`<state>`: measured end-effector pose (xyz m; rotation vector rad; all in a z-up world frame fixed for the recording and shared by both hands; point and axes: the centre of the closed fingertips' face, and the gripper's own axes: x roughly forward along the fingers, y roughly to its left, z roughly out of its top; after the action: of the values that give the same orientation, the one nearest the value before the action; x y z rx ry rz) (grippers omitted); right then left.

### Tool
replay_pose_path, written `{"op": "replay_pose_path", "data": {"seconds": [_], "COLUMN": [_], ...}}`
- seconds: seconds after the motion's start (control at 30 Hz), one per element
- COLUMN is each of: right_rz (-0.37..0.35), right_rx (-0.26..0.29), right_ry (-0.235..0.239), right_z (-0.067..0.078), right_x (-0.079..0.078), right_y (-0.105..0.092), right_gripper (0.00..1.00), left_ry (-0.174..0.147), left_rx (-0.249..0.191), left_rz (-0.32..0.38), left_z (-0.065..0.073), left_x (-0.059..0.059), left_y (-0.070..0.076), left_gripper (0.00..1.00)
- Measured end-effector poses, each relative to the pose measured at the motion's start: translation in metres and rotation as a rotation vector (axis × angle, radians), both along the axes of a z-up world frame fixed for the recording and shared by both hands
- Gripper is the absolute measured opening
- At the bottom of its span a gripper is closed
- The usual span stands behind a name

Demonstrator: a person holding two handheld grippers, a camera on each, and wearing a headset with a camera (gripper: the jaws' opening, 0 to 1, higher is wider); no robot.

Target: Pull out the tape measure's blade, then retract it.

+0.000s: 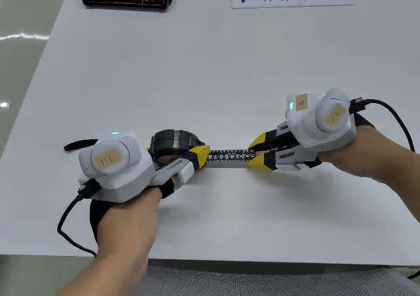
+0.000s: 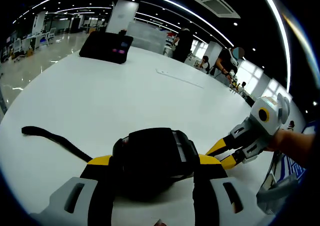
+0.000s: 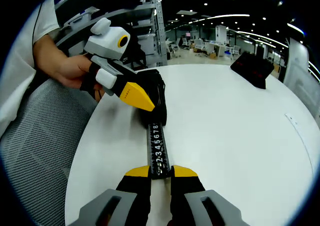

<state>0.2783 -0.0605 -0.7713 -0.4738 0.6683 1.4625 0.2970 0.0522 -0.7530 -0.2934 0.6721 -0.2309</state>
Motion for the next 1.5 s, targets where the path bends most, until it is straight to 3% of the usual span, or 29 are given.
{"op": "replay_pose_path", "data": {"seconds": [1.5], "right_rz": [0.037], "right_rx": [0.064], "right_ry": [0.002], "right_z": [-0.003], "right_x": [0.0], "right_y": [0.062], "right_gripper": [0.11], "left_ry": [0.0], "left_rx": [-0.005], "left_rz": [0.0], "left_z": [0.001], "left_x": [-0.001], "left_y": [-0.001], "left_gripper": [0.59]}}
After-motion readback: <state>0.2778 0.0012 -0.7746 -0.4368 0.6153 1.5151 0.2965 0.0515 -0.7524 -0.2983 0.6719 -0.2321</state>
